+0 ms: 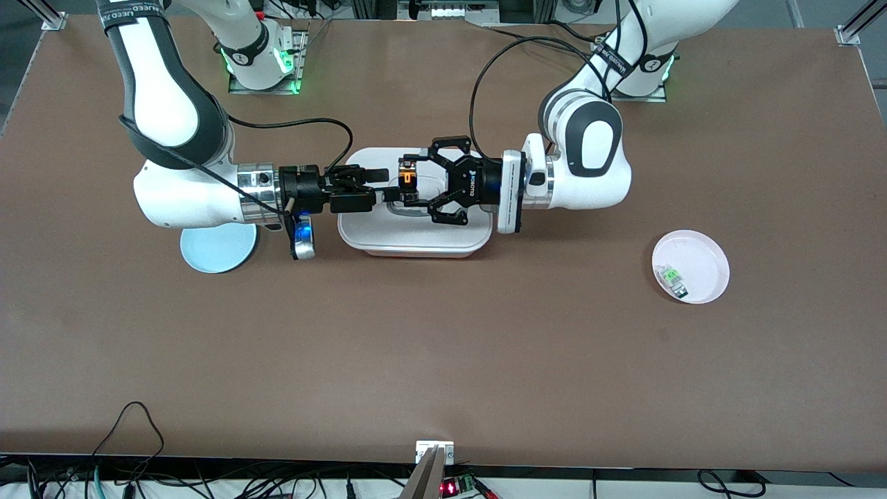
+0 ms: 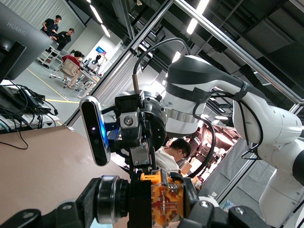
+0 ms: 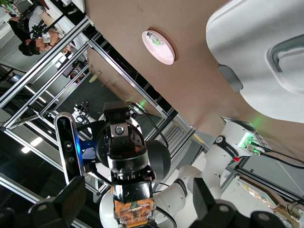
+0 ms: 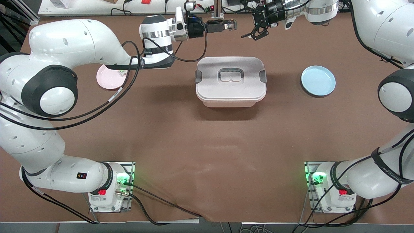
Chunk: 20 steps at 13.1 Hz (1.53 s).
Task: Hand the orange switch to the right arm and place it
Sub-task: 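Grasp the orange switch with the right gripper from the left gripper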
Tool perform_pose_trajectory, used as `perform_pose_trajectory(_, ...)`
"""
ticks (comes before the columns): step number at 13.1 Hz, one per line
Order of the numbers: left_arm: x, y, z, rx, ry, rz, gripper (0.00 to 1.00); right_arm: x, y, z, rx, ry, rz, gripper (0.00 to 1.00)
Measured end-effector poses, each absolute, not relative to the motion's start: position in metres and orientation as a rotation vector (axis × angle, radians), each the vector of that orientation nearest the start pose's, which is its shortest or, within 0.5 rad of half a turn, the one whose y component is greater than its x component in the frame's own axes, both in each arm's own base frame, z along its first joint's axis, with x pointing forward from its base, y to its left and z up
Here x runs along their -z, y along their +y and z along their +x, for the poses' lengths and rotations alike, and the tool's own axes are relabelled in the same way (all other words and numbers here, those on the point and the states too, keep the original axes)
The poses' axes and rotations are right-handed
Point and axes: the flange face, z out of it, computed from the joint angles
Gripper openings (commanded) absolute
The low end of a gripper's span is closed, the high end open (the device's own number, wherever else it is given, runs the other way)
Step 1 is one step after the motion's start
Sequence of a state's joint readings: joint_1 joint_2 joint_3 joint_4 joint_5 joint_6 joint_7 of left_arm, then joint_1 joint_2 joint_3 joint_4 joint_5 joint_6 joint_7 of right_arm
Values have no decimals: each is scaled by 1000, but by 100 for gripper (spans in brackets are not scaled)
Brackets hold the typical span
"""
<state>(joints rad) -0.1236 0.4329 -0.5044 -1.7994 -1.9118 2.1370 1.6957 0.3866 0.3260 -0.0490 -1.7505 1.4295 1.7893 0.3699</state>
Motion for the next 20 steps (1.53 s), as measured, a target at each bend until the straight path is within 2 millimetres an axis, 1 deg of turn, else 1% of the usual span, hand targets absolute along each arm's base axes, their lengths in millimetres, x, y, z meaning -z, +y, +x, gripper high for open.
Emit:
perform_pose_trajectory(3, -385, -396, 544, -765, -614, 1407, 9, -428, 300, 578, -781, 625, -1772, 100)
perform_pose_trajectory(6, -387, -396, 546, -771, -615, 1404, 9, -431, 307, 574, -797, 624, -1765, 100)
perform_pose_trajectory(14, -389, -395, 548, -776, -615, 1402, 9, -438, 314, 570, -782, 657, -1691, 100)
perform_pose_trajectory(15, -389, -395, 548, -776, -615, 1402, 9, -438, 313, 569, -777, 656, -1692, 98)
perform_pose_trajectory(16, -389, -395, 548, -776, -615, 1402, 9, -436, 312, 568, -771, 654, -1695, 92)
perform_pose_trajectory(17, -389, -395, 548, -777, -615, 1402, 9, -431, 311, 566, -765, 651, -1699, 88)
perform_pose_trajectory(19, -389, -395, 548, -777, -616, 1402, 9, -423, 310, 564, -753, 648, -1701, 84)
perform_pose_trajectory(20, -389, -395, 548, -777, -616, 1402, 9, -423, 310, 565, -748, 655, -1688, 83)
